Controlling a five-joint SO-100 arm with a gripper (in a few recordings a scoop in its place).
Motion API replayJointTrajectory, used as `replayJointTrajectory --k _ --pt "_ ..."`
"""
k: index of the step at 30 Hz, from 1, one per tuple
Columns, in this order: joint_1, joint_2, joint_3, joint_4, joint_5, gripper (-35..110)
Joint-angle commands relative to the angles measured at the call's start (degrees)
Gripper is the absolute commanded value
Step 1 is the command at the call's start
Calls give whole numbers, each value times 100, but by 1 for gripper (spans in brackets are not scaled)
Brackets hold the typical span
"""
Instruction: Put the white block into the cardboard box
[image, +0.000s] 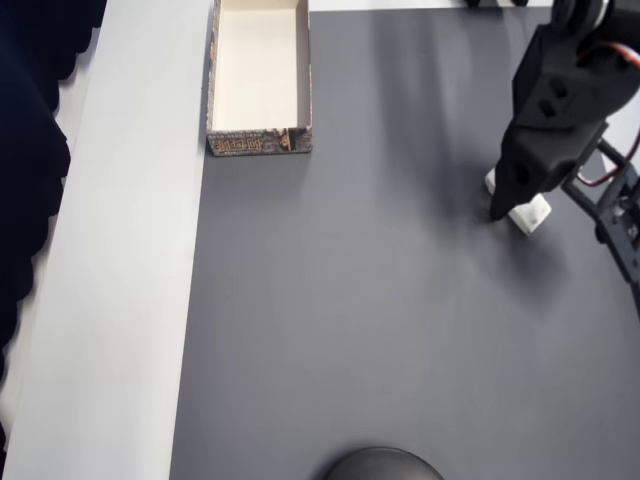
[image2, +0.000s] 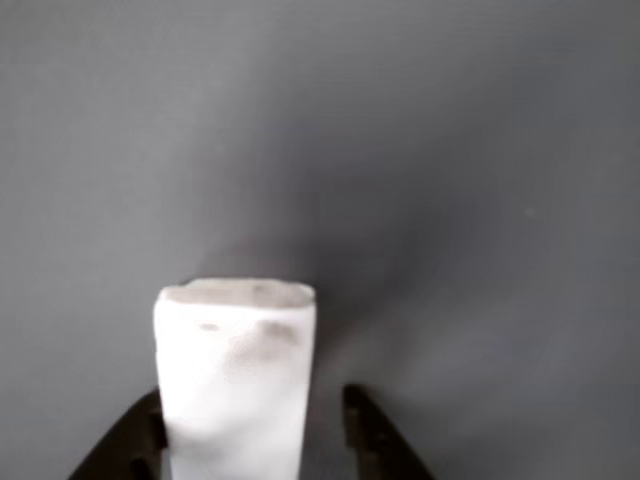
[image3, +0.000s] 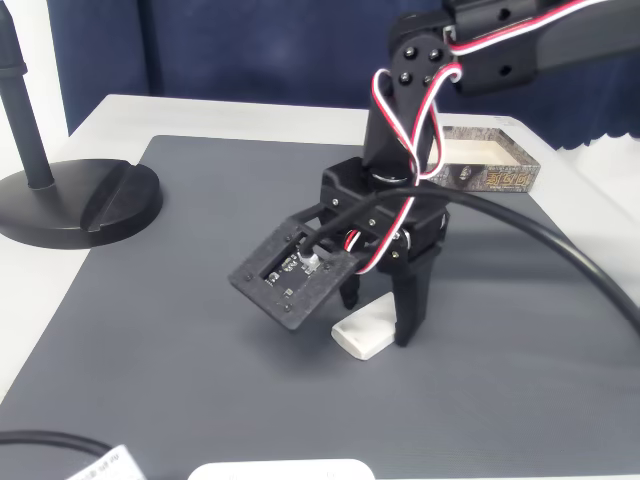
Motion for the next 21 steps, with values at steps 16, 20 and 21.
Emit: replayJointTrajectory --k 16,20,21 --pt "-202 -35 -316 -26 -246 -2" --pt "-220 -26 -316 -18 -237 -2" --pt "-220 -18 -316 -18 -237 -2"
